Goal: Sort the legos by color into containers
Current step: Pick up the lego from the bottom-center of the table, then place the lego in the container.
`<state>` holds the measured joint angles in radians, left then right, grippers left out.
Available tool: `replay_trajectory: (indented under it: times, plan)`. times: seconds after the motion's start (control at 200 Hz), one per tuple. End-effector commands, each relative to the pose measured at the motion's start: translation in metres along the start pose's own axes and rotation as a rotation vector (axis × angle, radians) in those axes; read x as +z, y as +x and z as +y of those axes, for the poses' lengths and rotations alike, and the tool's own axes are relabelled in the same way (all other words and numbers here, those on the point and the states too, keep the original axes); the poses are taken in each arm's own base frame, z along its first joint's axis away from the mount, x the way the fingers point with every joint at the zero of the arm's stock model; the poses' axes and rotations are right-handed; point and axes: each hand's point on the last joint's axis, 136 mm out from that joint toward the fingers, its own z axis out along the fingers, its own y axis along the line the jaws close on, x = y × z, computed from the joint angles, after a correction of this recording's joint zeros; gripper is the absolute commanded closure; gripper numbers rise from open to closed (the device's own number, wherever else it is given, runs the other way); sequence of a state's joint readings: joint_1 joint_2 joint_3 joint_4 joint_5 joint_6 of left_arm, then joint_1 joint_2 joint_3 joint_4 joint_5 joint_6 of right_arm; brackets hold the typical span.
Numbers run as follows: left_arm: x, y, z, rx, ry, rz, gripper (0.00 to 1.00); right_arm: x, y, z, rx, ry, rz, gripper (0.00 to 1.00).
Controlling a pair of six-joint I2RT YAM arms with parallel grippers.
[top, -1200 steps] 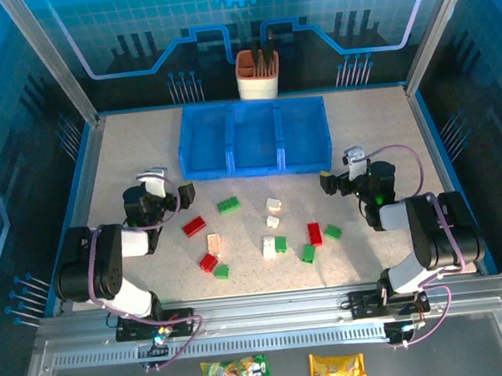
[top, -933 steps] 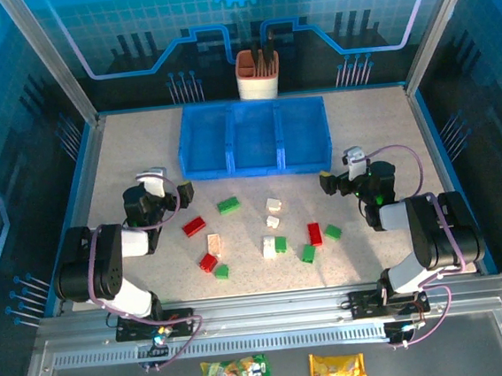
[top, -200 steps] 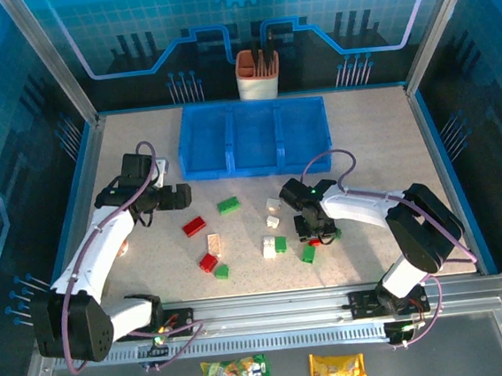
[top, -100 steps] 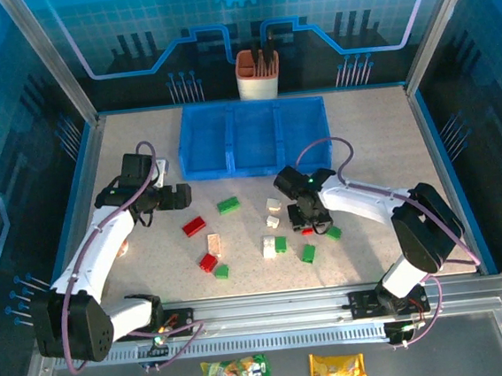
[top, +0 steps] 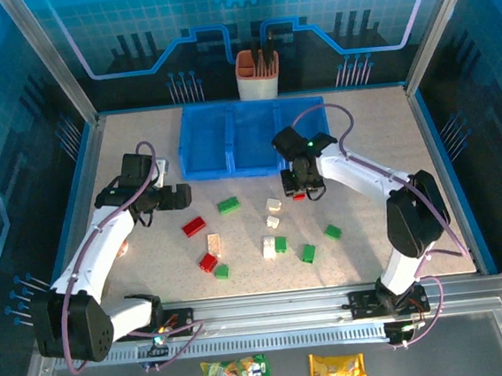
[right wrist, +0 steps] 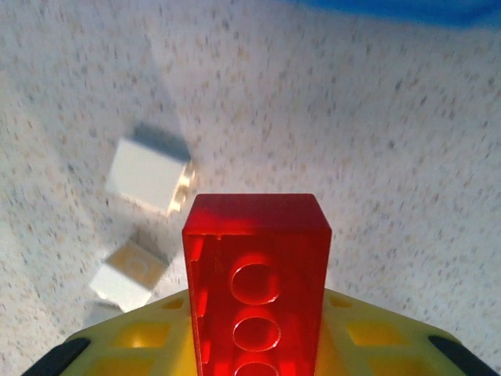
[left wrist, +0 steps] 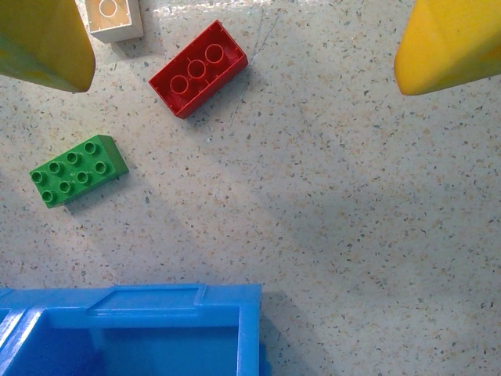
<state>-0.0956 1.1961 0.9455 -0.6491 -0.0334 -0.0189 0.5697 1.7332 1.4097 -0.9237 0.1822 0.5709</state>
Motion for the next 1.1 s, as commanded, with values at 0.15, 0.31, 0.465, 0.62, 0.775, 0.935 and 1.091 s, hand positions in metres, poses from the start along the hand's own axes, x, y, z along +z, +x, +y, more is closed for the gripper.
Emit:
replay_trajectory:
  times: [0.15, 0.31, 0.465, 0.62, 0.775, 0.935, 1.091]
  plan:
    - [-0.002, 0.002, 0.004, 0.013, -0.016, 0.004, 0.01, 0.011, -0.049, -0.017, 0.005, 0.008, -0.018, 0.64]
    - [-0.001, 0.002, 0.003, 0.009, -0.013, 0.01, 0.01, 0.025, -0.074, -0.026, 0.01, 0.013, -0.019, 0.65]
    - [0.0, 0.002, 0.003, 0.009, -0.014, 0.011, 0.01, 0.04, -0.092, -0.035, 0.03, 0.009, -0.015, 0.65]
    - [0.0, 0.003, 0.003, 0.01, -0.012, 0.013, 0.01, 0.05, -0.109, -0.043, 0.042, 0.01, -0.013, 0.65]
    - [0.002, 0.003, 0.003, 0.01, -0.014, 0.018, 0.01, 0.059, -0.126, -0.049, 0.047, 0.012, -0.012, 0.65]
    - [0.002, 0.004, 0.004, 0.01, -0.017, 0.022, 0.01, 0.066, -0.144, -0.057, 0.052, 0.015, -0.019, 0.65]
    - [0.003, 0.004, 0.004, 0.01, -0.019, 0.026, 0.01, 0.077, -0.159, -0.063, 0.057, 0.017, -0.018, 0.65]
